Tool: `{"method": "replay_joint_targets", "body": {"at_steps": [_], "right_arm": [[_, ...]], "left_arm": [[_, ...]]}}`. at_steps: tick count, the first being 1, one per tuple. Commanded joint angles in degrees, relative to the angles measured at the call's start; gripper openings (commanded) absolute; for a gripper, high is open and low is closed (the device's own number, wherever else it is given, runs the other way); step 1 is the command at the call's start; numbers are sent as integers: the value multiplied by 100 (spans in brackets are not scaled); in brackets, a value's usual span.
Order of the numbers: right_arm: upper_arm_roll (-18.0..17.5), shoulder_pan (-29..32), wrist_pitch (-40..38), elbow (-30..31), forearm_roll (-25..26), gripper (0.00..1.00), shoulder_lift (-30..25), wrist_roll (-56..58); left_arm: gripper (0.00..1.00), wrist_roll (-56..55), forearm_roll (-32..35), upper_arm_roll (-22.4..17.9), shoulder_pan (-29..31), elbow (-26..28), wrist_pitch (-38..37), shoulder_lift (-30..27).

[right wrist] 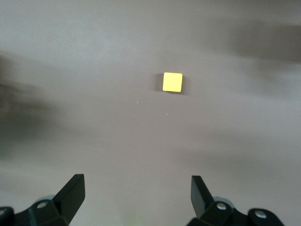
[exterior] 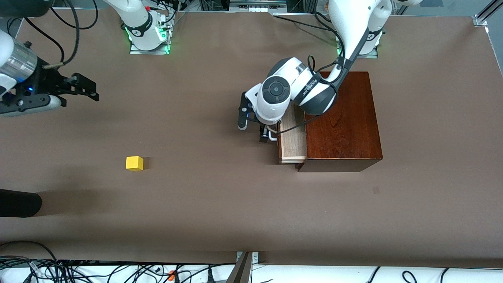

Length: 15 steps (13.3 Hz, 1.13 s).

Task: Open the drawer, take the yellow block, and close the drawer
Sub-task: 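Lower the cube onto the table while the left gripper reaches the drawer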

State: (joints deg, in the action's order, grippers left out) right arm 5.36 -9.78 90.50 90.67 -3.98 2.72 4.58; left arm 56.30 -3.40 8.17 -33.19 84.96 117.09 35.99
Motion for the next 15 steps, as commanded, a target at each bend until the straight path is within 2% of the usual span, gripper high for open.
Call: {"method": "replay_joint_targets", "body": {"at_steps": [1,7,9,15], "right_arm": [[53,37,-112,-224,107,100,79,34],[71,37,-147,-321,353,100,97,34],[97,46,-225,-514,362,100,88,8],[238,55,-314,-515,345,100,203,52]], "left_arm": [[100,179,164,-43,128,179,-176,-136],[100,136,445,-105,286,118,-1029,-329],[100,109,620,-140,287,118,-1047,-347],[100,127,822,-167,427,118,-1197,-365]]}}
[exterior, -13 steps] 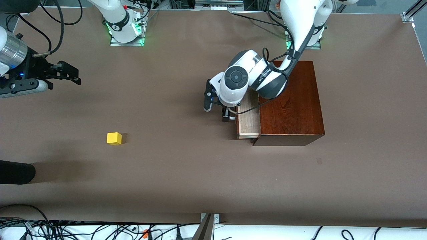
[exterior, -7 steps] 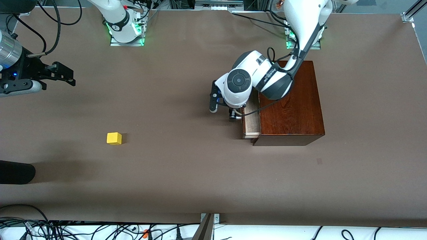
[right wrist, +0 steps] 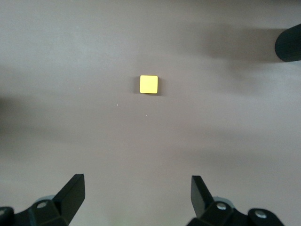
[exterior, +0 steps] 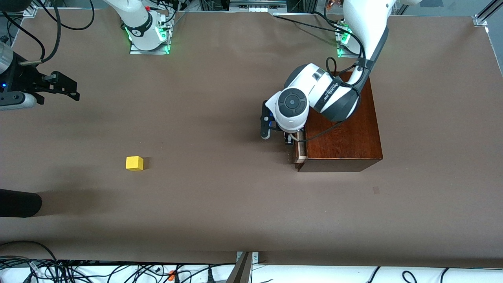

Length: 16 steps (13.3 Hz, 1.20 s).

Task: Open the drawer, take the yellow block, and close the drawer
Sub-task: 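Push the drawer front into the box with the left gripper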

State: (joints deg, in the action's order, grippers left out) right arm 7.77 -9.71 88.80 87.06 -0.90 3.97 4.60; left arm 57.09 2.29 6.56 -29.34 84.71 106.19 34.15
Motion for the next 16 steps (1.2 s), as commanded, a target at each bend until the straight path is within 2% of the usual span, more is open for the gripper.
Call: {"method": "replay_joint_targets", "body": {"at_steps": [1,13,16], "right_arm": [[5,48,-144,-155,37,100,78,41],[14,39,5,-163,-68,100,95,15],[31,39,32,-146,-7,100,183,24]], "left_arm": [[100,48,307,-6,51,151,-107,-181],[100,-49,343,-32,201,81,-432,-313],[100,-49,536,-58,210,98,-467,-313]]}}
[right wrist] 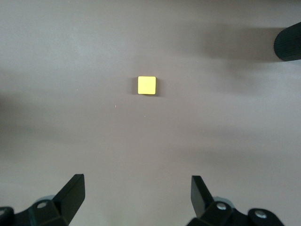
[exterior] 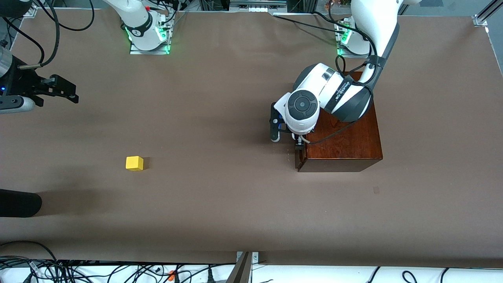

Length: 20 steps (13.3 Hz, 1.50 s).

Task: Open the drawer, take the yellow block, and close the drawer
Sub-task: 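Push the drawer front into the box with the left gripper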

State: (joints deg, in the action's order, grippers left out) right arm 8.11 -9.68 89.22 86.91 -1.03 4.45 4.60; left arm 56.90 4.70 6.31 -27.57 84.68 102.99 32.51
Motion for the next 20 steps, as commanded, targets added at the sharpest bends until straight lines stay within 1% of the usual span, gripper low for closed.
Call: {"method": "replay_joint_targets", "body": {"at_steps": [1,3,5,7,9,11,13,16,17,18,20], "right_arm": [[-19,19,-9,-130,16,100,135,15],[-28,1,-9,-130,-2,100,126,15],[-28,-7,-27,-130,-2,100,126,23],[-11,28,43,-139,-11,100,135,23],[-11,45,140,-130,-19,100,135,23],[-19,10,219,-130,15,100,135,23],[-20,10,245,-139,16,100,135,23],[-11,37,324,-139,-2,100,135,23],[-11,37,351,-139,-2,100,135,23],[-11,37,403,-139,-2,100,135,23],[-19,28,421,-139,16,100,135,23]], "left_arm": [[100,-47,286,-16,24,84,-157,-158],[100,-300,198,63,15,49,-192,-280],[100,-853,-187,72,-29,40,-331,-604],[100,-1476,-382,3,50,-39,-717,-912],[100,-2363,-374,-7,260,-284,-1279,-1150],[100,-2980,-312,-76,436,-504,-1886,-1265],[100,-3246,-303,-130,778,-662,-2099,-1414],[100,-3255,-321,-130,1375,-689,-2126,-1677],[100,-3360,-330,-130,1612,-637,-2100,-1878],[100,-3674,-330,-138,1797,-576,-2082,-2028],[100,-4778,-347,-139,2237,-479,-2064,-2274]]}}
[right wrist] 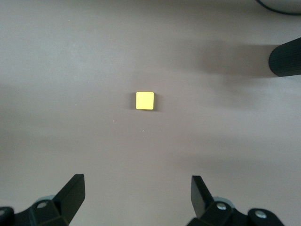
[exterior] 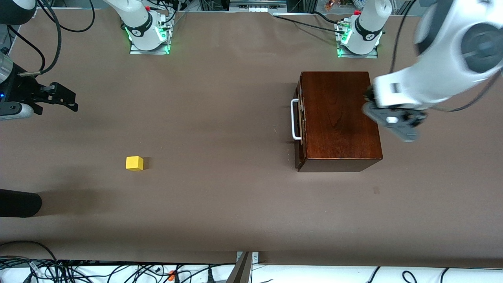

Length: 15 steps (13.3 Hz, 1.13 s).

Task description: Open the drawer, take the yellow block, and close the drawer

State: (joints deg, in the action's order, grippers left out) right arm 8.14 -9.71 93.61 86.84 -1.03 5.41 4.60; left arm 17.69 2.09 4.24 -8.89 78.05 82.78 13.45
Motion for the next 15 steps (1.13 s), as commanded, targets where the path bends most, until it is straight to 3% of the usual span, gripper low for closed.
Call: {"method": "replay_joint_targets", "body": {"at_steps": [1,4,6,8,15], "right_arm": [[-23,14,-45,-123,15,100,30,23],[-66,-13,-54,-123,7,100,30,23],[-75,-13,-63,-123,7,100,30,23],[-67,-4,-36,-123,7,100,30,23],[-67,-4,-19,-123,7,100,39,23]], "left_arm": [[100,-1411,-68,59,527,306,44,-500],[100,-2522,-42,-132,757,954,806,-1062],[100,-2490,-103,-345,757,1499,1300,-1440],[100,-2446,-112,-354,739,1738,1224,-1634],[100,-2419,-95,-275,722,1590,1073,-1468]]}}
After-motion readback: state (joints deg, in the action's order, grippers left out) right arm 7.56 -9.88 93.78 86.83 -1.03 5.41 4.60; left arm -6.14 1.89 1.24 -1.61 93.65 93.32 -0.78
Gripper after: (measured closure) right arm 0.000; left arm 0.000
